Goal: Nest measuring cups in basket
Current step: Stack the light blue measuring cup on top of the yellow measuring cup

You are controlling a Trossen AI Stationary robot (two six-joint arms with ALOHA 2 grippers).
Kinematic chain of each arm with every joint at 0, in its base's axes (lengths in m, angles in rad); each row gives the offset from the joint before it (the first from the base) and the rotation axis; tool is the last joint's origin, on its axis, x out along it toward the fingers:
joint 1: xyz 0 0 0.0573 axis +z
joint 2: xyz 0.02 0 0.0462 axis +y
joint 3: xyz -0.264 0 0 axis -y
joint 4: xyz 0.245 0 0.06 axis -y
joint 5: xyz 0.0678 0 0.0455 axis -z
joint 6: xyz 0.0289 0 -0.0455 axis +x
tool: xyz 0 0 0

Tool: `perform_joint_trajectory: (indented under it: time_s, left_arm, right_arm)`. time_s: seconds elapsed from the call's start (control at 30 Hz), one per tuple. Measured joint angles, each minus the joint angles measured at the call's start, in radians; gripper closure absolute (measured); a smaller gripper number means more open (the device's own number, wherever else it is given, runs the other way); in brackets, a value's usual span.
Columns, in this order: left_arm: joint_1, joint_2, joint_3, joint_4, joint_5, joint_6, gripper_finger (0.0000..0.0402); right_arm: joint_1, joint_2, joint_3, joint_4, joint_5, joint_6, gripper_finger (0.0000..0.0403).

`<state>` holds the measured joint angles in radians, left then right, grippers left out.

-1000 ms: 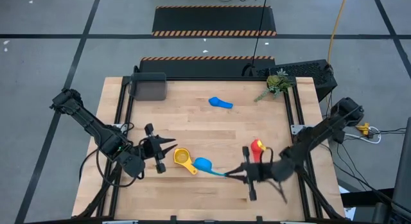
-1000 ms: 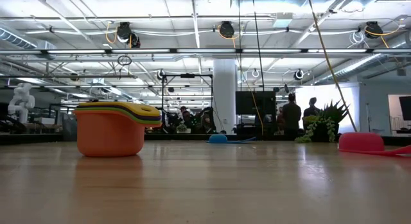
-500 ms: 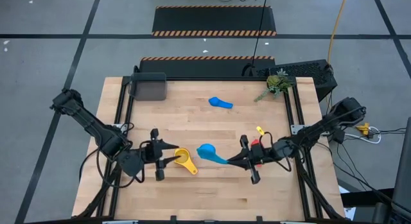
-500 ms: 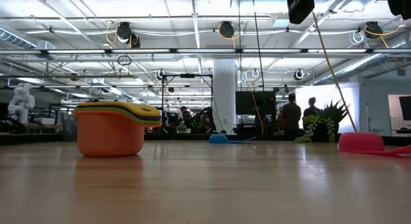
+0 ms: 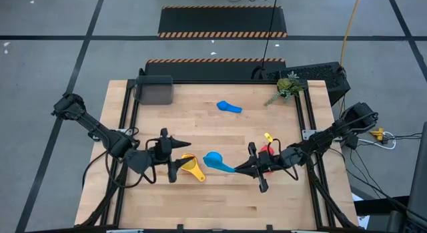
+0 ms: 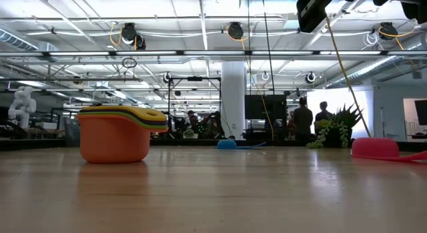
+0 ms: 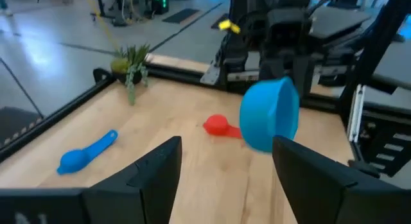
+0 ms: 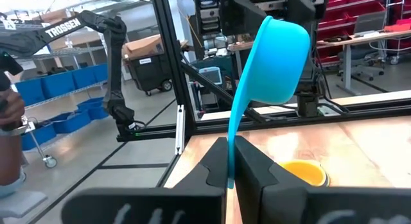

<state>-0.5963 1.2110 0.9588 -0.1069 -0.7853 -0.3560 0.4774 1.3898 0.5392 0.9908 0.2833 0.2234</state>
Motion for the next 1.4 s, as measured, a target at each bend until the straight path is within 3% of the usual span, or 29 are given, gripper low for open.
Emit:
perform_joint_trajectory:
  time_s: [0.27, 0.47, 0.83, 1.4]
  left_arm:
    - [-0.006, 0.0, 0.0, 0.019, 0.024, -0.047, 0.0156]
    - [0.016, 0.025, 0.0, 0.022, 0.21, -0.047, 0.0156]
    - [0.086, 0.067, -0.001, 0.109, 0.295, 0.064, 0.0156]
    - [0.156, 0.111, 0.0, 0.183, 0.427, 0.091, 0.0156]
  right_arm:
    - [0.0, 0.0, 0.0, 0.0, 0.001, 0.015, 0.0403]
    - [0.0, 0.0, 0.0, 0.0, 0.001, 0.031, 0.0403]
    - [0.0, 0.0, 0.0, -0.001, 0.0, 0.045, 0.0403]
    - [0.0, 0.0, 0.001, -0.027, -0.003, 0.011, 0.0403]
